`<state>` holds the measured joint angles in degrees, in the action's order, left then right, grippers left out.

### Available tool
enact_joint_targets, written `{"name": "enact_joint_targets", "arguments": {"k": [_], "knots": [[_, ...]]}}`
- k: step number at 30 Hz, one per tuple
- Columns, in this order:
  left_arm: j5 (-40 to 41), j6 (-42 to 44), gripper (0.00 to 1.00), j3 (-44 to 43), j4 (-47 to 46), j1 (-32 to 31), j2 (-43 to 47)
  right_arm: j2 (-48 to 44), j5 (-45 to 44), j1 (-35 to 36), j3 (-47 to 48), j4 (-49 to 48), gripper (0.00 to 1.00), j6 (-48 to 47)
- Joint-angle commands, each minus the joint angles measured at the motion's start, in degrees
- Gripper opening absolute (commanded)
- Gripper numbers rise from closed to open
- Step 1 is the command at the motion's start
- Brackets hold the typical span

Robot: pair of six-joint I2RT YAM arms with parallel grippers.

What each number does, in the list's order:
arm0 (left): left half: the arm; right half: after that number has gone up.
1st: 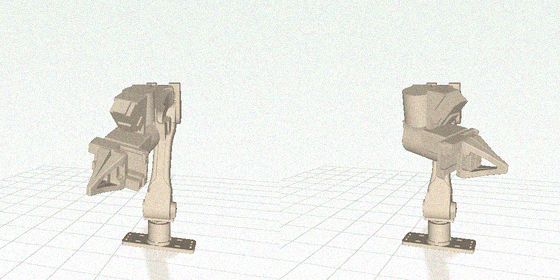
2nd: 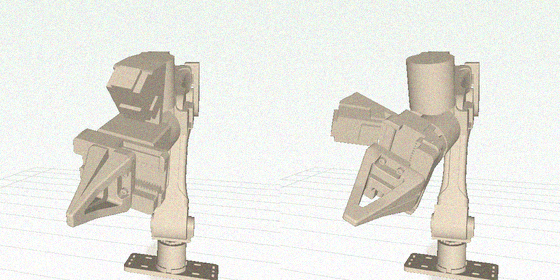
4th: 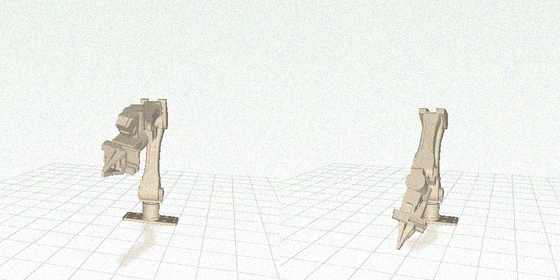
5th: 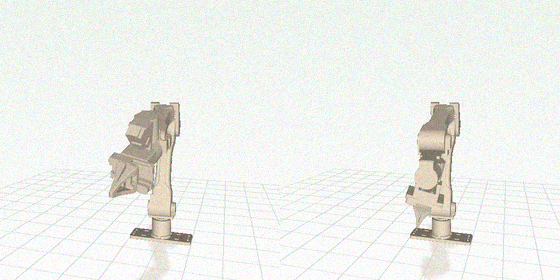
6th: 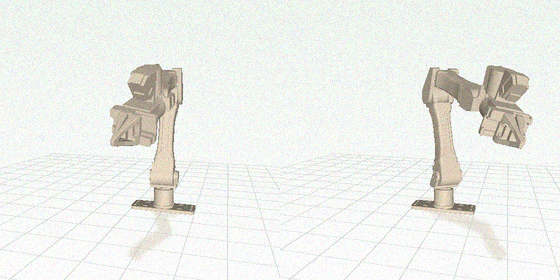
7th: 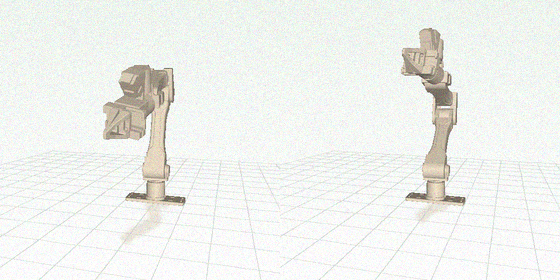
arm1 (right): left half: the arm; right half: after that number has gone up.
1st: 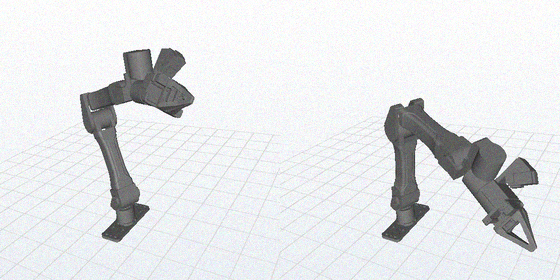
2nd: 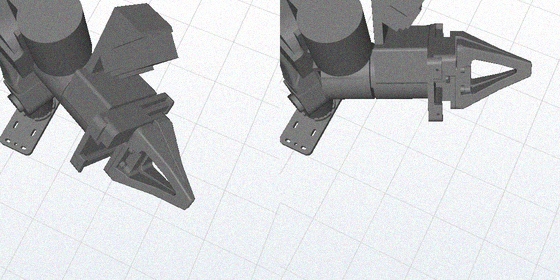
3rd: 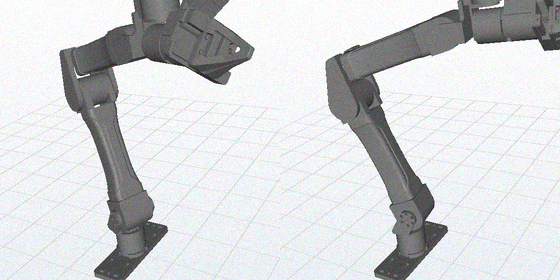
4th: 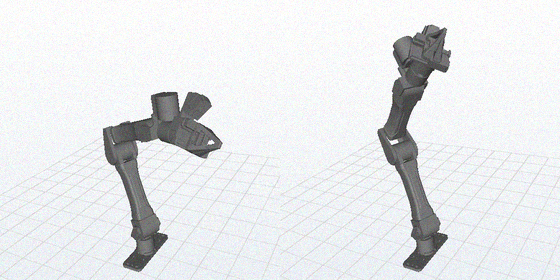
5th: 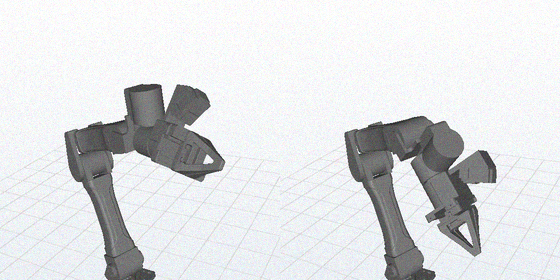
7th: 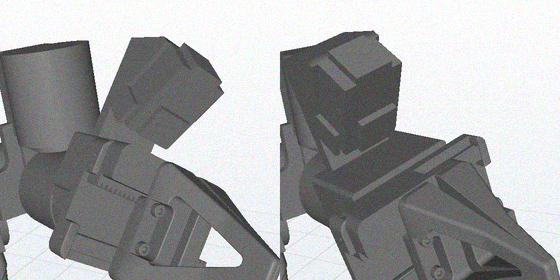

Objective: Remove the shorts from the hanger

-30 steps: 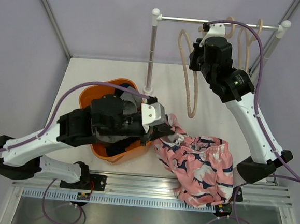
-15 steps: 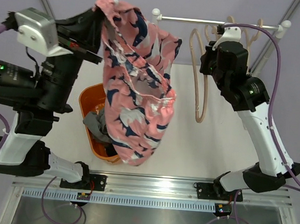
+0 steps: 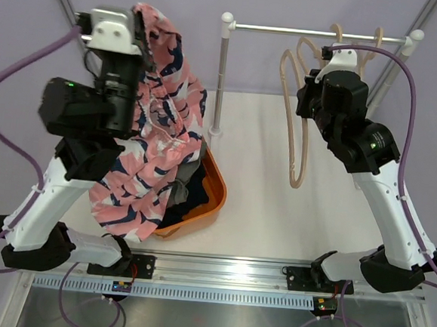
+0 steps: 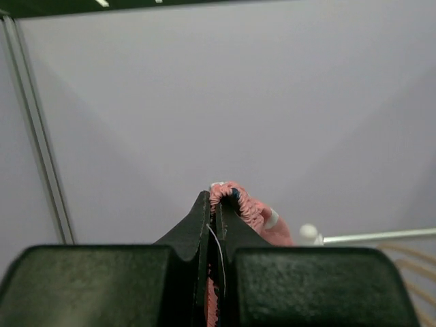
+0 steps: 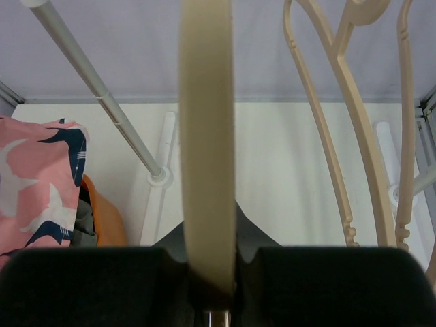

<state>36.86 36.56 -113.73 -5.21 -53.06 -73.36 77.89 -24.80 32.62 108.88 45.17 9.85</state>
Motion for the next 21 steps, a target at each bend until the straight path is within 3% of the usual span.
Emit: {"name": "enact_joint_targets", "arguments": {"k": [1, 5, 8, 12, 15, 18, 20, 21], "knots": [[0.67, -11.12, 0.00, 11.54, 0.56, 2.96, 3.29, -2.91, -0.08, -0.37, -1.82, -2.36, 0.00, -0.09], [2.59, -20.54, 0.00, 22.65, 2.21, 4.54, 6.30, -3.97, 0.36, -0.37, -4.90, -3.24, 0.00, 0.17], [8.55, -28.53, 0.00, 25.83, 8.97, 5.33, 5.25, -4.41, 0.28, -0.37, -5.87, -3.16, 0.00, 0.26], [13.59, -53.18, 0.00, 33.89, 22.58, 6.56, 5.60, -5.90, 0.97, -0.45, -7.54, -4.12, 0.00, 0.61], [14.91, -66.93, 0.00, 40.75, 31.53, 8.40, 4.55, -6.87, 1.15, -0.37, -8.33, -4.21, 0.00, 0.61], [4.32, -79.94, 0.00, 47.35, 33.87, 15.94, 4.63, -7.57, 1.24, -0.37, -8.95, -4.39, 0.00, 0.79], [-8.39, -84.52, 0.00, 56.48, 30.80, 23.30, 4.98, -8.10, 1.50, -0.37, -9.30, -4.39, 0.00, 1.05], [-11.08, -88.20, 0.00, 59.21, 28.18, 25.26, 4.55, -8.28, 1.68, -0.37, -9.47, -4.39, 0.00, 1.14]]}}
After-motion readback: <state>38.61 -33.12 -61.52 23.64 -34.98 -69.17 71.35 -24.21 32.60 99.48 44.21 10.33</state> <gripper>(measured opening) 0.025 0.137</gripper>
